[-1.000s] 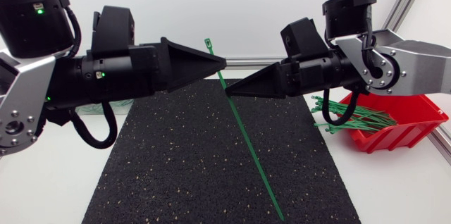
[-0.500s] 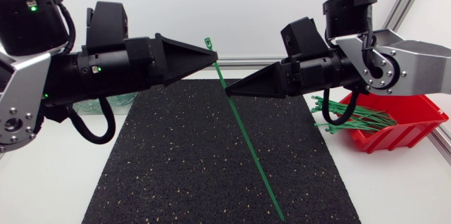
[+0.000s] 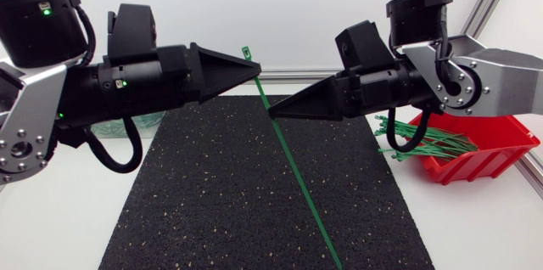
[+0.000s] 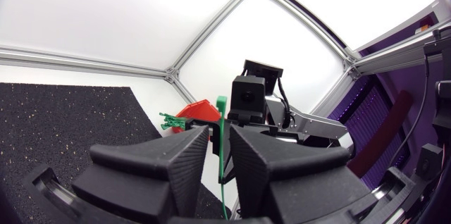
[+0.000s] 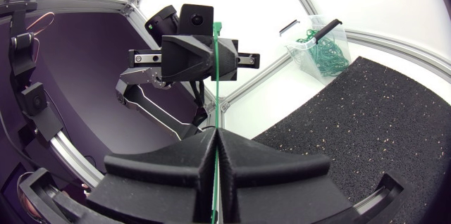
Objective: Take a green cable tie from the red box, thread the tail through the head to close it, then place it in the transparent bin on the left.
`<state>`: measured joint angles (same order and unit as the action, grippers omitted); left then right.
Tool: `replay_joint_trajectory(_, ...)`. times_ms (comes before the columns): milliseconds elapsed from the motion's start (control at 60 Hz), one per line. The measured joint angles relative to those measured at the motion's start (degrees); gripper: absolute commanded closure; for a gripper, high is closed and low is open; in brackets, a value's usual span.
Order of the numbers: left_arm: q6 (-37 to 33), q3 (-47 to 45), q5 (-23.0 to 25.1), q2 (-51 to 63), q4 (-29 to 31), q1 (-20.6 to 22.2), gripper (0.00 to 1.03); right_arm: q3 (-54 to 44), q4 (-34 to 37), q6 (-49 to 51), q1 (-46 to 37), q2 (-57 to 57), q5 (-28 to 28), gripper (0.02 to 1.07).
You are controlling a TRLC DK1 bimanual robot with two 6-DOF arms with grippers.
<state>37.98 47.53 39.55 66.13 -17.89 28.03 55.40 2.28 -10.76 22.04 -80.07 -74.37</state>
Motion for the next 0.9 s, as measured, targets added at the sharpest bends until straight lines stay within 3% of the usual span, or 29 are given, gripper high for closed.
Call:
replay_joint_trajectory(83,-0.02,0.0,-0.5,0.0,0.0,0.0,0.99,0.0,0.0,0.0,0.02,0.24,0.02,1.01)
replay_joint_trajectory(750,1.03,0.11,-1.03,-0.09,0.94,0.07,0.99,-0.76,-0.87,0.0,3.37,0.28,3.96,1.01)
replay_joint_trajectory(900,0.98,0.11,-1.05,-0.24,1.68,0.07,0.99,-1.01,-0.85,0.02,3.37,0.48,4.85,0.76)
